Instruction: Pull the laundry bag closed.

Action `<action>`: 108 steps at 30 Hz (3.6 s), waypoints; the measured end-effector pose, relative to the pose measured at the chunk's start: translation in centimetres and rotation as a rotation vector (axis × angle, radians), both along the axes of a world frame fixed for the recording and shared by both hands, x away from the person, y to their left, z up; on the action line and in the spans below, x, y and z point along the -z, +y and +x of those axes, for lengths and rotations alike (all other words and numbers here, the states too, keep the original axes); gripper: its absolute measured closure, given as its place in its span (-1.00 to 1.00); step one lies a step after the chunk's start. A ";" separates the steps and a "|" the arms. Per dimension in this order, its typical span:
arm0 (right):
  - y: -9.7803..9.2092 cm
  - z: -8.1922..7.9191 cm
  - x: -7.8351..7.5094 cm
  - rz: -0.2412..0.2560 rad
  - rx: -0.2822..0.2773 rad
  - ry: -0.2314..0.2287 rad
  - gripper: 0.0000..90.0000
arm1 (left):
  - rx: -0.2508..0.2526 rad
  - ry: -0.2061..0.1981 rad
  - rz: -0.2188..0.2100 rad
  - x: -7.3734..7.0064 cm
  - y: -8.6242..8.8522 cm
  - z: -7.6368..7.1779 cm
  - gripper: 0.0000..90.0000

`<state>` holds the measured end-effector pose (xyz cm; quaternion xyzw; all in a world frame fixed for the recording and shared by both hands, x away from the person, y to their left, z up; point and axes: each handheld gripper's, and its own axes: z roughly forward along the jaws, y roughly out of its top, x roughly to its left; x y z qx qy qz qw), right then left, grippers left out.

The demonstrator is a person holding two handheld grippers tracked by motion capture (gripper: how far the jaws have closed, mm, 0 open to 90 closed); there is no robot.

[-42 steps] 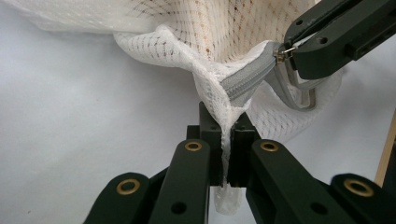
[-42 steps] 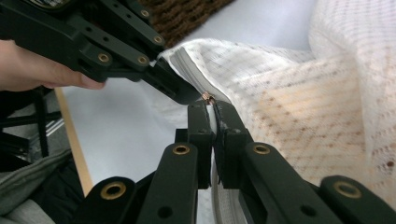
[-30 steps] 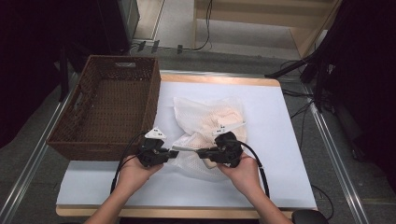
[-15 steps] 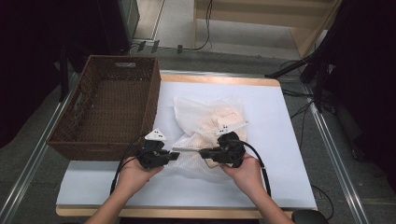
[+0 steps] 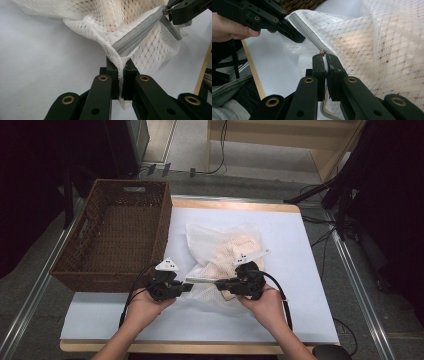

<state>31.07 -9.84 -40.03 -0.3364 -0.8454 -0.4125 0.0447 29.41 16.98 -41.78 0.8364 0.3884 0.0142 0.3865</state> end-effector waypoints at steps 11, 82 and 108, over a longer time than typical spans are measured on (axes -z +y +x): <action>-0.9 0.0 -0.2 0.000 0.005 0.012 0.95 | 0.005 -0.005 0.004 -0.2 0.1 0.0 0.97; -11.5 0.4 -0.5 -0.003 0.220 0.047 0.95 | -0.019 -0.016 0.028 -0.9 0.7 0.3 0.97; -14.6 0.3 -0.1 -0.027 0.307 0.054 0.95 | 0.011 0.002 0.023 -0.8 0.4 -0.1 0.97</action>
